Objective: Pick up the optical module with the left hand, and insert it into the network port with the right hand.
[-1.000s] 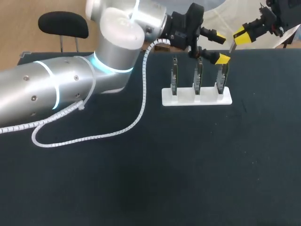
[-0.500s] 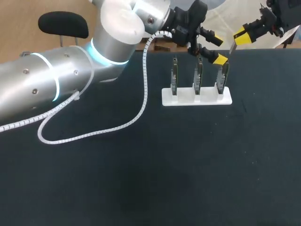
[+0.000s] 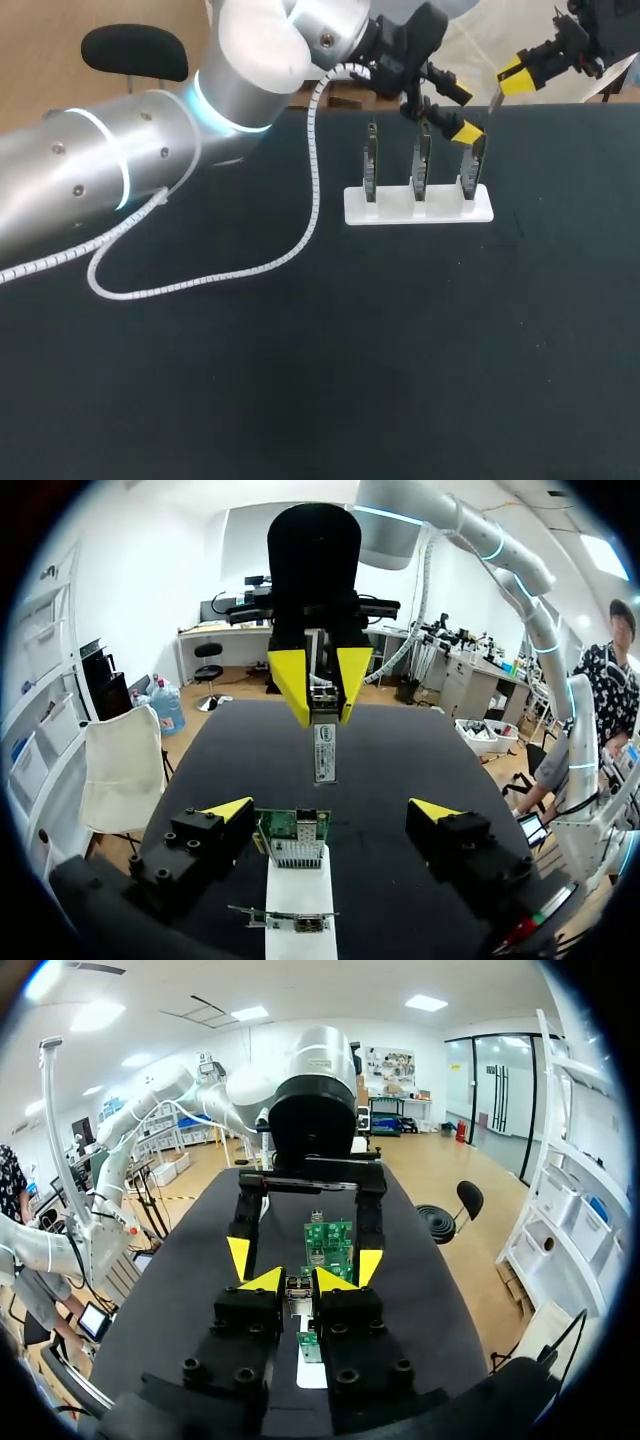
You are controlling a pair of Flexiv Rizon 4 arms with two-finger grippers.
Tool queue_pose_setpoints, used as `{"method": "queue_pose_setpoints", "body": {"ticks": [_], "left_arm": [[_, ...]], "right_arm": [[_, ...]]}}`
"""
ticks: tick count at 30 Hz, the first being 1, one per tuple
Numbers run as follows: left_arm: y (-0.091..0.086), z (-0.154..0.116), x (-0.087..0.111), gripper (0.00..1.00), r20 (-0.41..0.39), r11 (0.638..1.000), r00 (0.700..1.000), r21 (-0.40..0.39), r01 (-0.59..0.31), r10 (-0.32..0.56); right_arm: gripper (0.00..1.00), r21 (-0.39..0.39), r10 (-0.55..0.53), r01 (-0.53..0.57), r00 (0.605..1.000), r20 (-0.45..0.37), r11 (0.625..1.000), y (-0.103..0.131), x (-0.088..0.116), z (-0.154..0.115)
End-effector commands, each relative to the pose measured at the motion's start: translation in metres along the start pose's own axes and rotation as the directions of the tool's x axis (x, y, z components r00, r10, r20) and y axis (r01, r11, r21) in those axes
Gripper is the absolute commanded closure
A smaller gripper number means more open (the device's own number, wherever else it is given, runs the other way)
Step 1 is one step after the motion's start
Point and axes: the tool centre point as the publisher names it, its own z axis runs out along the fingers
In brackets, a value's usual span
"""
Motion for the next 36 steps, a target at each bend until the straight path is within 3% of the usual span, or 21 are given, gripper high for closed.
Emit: {"method": "queue_pose_setpoints", "body": {"ticks": [1,36], "left_arm": [[0.003,-0.0021,-0.0025,0.0,-0.021,1.0,1.0,0.005,0.007,-0.007],[0.0117,0.0018,0.0024,0.0,-0.024,0.999,0.999,0.039,0.023,-0.022]], "right_arm": [[1.0,0.0,-0.001,0.001,1.0,-0.002,1.0,-0.0006,-0.0003,0.0003],[1.0,-0.008,0.0,0.0,1.0,-0.012,1.0,-0.0064,-0.0011,0.0007]]}}
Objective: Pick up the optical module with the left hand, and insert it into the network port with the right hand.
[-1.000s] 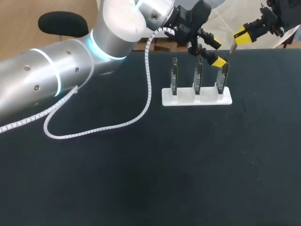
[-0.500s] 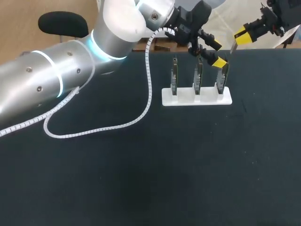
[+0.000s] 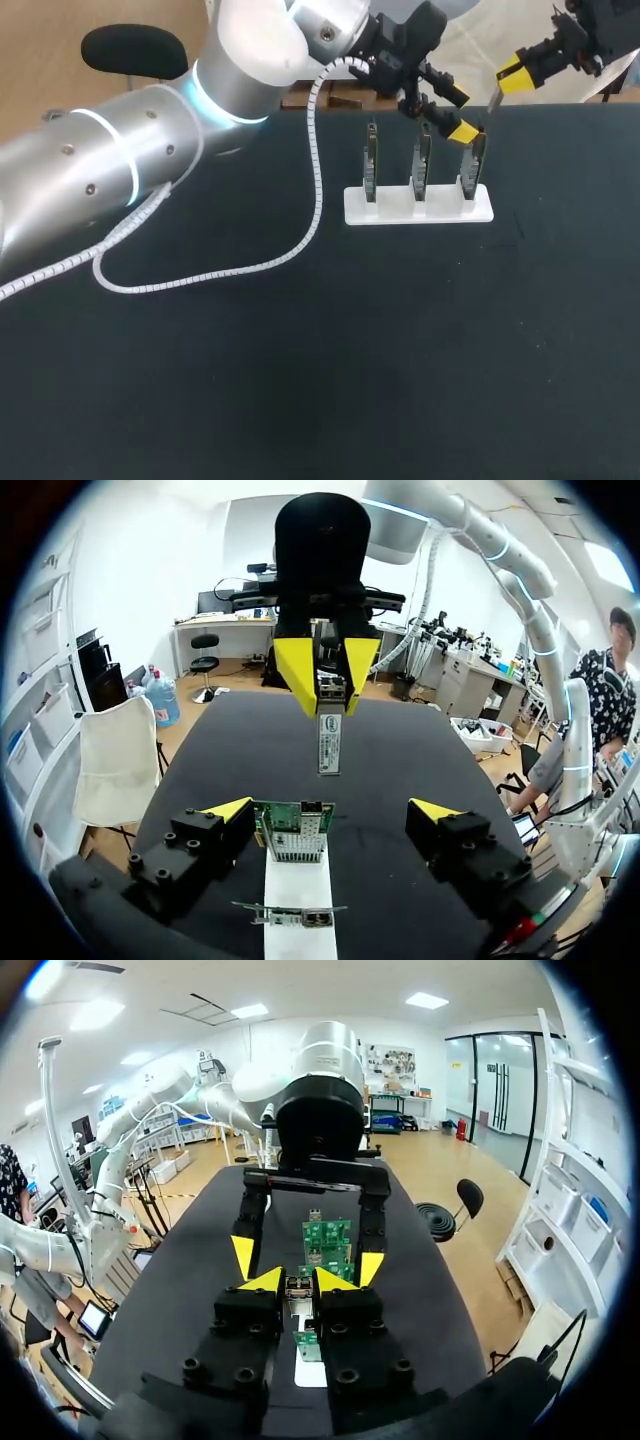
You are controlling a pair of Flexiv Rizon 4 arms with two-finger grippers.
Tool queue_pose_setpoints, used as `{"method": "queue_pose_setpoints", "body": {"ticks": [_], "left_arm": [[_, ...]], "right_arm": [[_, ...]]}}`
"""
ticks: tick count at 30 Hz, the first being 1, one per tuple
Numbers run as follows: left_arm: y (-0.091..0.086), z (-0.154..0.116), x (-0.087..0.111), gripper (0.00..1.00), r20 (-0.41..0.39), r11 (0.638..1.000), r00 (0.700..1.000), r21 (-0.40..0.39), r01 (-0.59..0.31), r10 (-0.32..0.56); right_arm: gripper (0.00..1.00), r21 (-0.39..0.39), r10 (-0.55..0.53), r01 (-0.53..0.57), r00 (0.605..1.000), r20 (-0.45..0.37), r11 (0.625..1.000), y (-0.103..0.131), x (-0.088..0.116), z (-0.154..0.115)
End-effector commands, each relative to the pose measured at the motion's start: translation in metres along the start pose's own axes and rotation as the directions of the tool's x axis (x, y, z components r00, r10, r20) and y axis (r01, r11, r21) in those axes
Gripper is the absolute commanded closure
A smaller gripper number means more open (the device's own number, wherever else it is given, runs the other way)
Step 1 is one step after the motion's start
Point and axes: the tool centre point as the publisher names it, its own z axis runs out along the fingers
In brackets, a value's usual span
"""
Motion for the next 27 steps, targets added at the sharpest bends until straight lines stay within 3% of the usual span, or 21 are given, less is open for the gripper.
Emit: {"method": "queue_pose_setpoints", "body": {"ticks": [1,27], "left_arm": [[0.0068,0.0021,-0.0031,0.0,-0.005,1.0,1.0,0.01,-0.001,0.001],[0.0079,0.0033,-0.0051,0.0,0.016,1.0,1.0,0.012,-0.014,0.014]], "right_arm": [[1.0,-0.008,0.0,0.0,1.0,0.0,1.0,-0.0033,-0.0005,0.0005],[1.0,-0.007,-0.054,0.054,0.997,-0.053,0.999,-0.0077,0.0014,0.0038]]}}
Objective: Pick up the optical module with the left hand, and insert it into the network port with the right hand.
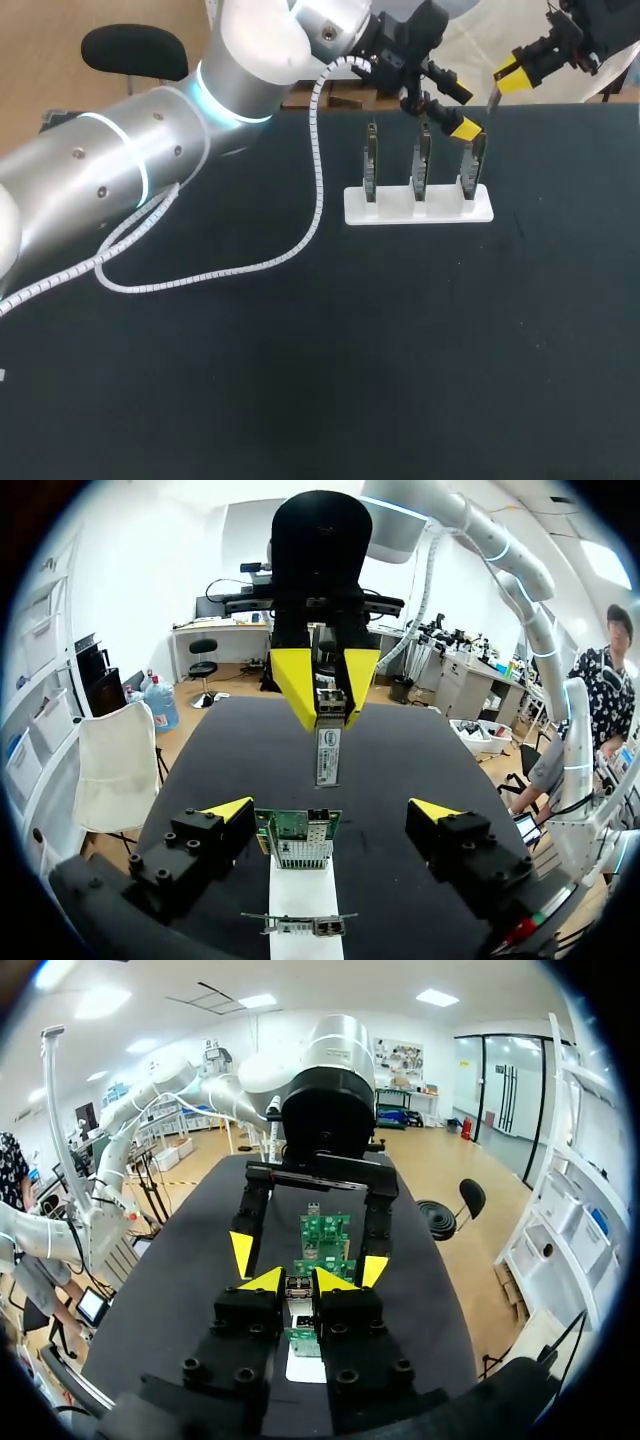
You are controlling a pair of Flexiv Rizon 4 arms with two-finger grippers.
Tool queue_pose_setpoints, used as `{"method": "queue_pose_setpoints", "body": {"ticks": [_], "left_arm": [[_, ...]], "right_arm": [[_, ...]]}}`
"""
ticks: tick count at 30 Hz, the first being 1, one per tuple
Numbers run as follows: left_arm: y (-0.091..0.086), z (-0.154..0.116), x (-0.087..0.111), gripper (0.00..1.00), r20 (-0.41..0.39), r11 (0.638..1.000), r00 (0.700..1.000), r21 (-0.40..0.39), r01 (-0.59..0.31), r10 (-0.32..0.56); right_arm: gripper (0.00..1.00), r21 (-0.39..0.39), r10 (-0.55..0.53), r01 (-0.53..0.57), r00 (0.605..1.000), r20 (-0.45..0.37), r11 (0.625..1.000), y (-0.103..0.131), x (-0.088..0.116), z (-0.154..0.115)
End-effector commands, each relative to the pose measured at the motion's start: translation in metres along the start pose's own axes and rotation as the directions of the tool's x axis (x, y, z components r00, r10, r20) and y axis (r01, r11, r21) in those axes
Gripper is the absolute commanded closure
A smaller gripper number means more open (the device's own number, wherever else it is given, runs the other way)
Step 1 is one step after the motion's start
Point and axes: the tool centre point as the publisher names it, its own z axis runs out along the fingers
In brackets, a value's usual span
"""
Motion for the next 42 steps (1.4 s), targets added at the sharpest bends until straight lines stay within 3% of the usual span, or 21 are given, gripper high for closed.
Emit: {"method": "queue_pose_setpoints", "body": {"ticks": [1,6,18,30,33,42], "left_arm": [[0.0032,0.0004,-0.0007,0.0,-0.002,1.0,1.0,0.006,-0.002,0.002],[0.0032,0.0004,-0.0007,0.0,-0.002,1.0,1.0,0.006,-0.002,0.002],[0.0028,0.0001,-0.0014,0.0,-0.009,1.0,1.0,-0.001,-0.004,0.004],[0.0018,-0.0013,-0.0022,0.0,-0.067,0.998,0.998,-0.057,0.01,-0.014],[0.0016,-0.0035,-0.0027,0.0,-0.121,0.997,0.993,-0.075,0.002,-0.011],[-0.0007,-0.0064,-0.0013,0.0,-0.127,0.997,0.992,-0.076,0.009,-0.019]], "right_arm": [[1.0,0.006,-0.018,0.018,1.0,-0.019,1.0,-0.0022,-0.0002,0.0022],[1.0,0.004,-0.042,0.042,0.998,-0.051,0.999,-0.0011,0.0011,0.0058],[1.0,0.006,-0.044,0.045,0.998,-0.036,0.999,-0.0001,0.0,0.0059],[1.0,0.011,-0.041,0.041,0.999,-0.036,0.999,0.0034,0.0012,0.0025],[1.0,0.011,-0.04,0.041,0.999,-0.037,0.999,0.0038,0.0015,0.002],[1.0,0.008,-0.04,0.04,0.998,-0.038,0.999,0.0048,0.0018,0.0025]]}}
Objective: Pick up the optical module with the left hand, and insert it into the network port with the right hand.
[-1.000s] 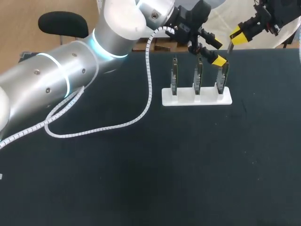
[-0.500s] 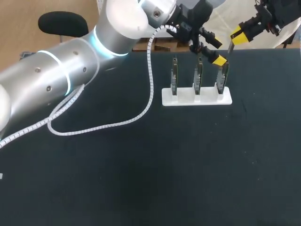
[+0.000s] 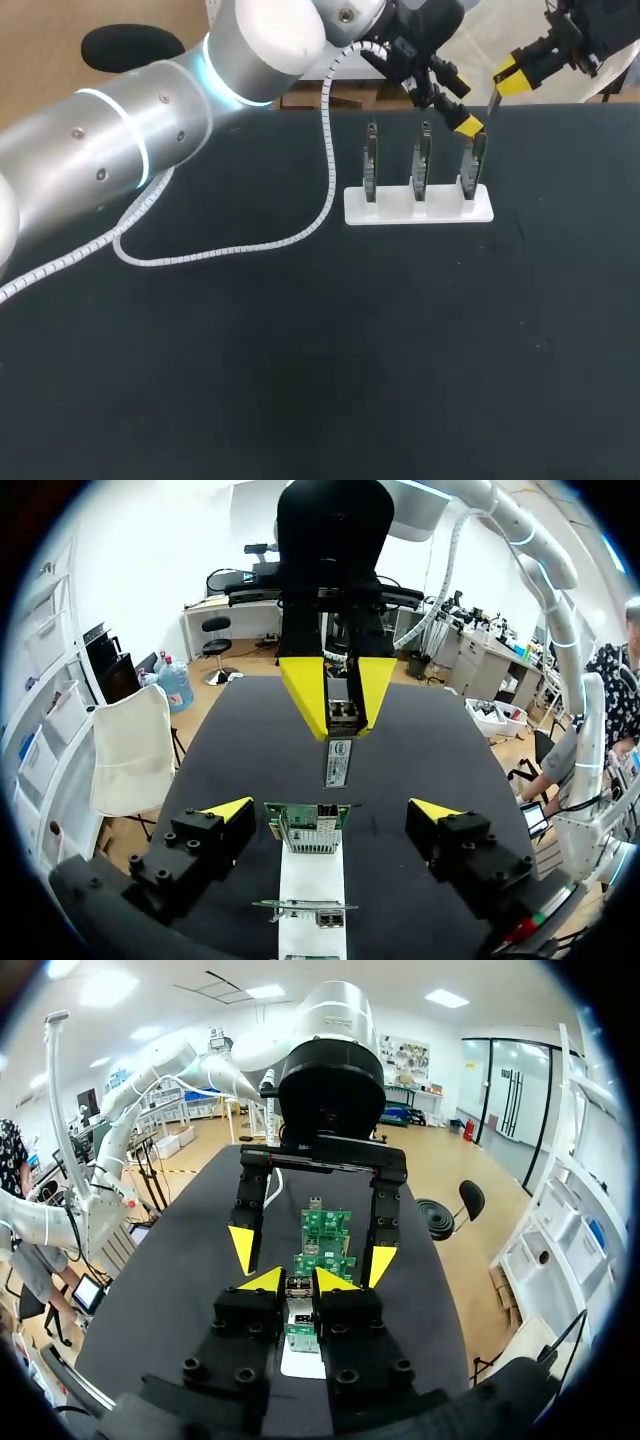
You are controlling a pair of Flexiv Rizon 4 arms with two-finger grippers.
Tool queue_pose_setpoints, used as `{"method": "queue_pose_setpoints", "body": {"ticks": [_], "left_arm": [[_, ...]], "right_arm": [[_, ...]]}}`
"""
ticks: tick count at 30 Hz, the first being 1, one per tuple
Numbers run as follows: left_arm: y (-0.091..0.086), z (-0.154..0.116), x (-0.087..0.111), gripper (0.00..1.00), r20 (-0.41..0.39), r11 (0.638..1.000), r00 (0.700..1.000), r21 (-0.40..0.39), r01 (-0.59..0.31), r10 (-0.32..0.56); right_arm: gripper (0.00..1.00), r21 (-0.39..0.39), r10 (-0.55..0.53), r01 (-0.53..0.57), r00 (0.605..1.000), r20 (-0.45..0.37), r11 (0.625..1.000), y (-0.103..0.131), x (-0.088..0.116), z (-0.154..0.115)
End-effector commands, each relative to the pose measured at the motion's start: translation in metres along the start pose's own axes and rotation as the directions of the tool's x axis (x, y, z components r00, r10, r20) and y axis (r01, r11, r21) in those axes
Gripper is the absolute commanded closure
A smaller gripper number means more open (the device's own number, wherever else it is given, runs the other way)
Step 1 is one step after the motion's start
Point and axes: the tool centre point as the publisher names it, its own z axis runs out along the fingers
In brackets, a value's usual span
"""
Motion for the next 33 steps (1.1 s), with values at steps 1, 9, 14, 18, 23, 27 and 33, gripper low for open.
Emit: {"method": "queue_pose_setpoints", "body": {"ticks": [1,9,14,18,23,27,33], "left_arm": [[-0.004,-0.001,0.003,0.0,0.004,1.0,1.0,0.0,0.008,-0.008],[-0.005,0.0,0.004,0.0,0.0,1.0,1.0,0.013,0.013,-0.013],[-0.005,0.0,0.004,0.0,0.0,1.0,1.0,0.013,0.013,-0.013],[-0.005,0.0,0.004,0.0,0.0,1.0,1.0,0.013,0.013,-0.013],[-0.005,0.0,0.004,0.0,0.0,1.0,1.0,0.013,0.013,-0.013],[-0.005,0.0,0.004,0.0,0.0,1.0,1.0,0.013,0.013,-0.013],[-0.005,0.0,0.004,0.0,0.0,1.0,1.0,0.013,0.013,-0.013]], "right_arm": [[1.0,0.007,-0.002,0.002,1.0,-0.001,1.0,0.003,-0.001,0.001],[1.0,0.005,-0.002,0.002,1.0,-0.002,1.0,0.002,-0.002,0.004],[1.0,-0.002,-0.002,0.002,1.0,-0.007,1.0,0.002,0.0,0.007],[1.0,-0.008,0.0,0.0,1.0,-0.011,1.0,0.001,0.002,0.01],[1.0,-0.023,-0.043,0.042,0.997,-0.068,0.999,0.003,0.005,0.017],[1.0,-0.025,-0.044,0.042,0.996,-0.074,0.999,0.003,0.007,0.018],[1.0,-0.021,-0.047,0.046,0.996,-0.081,0.999,0.002,0.007,0.02]]}}
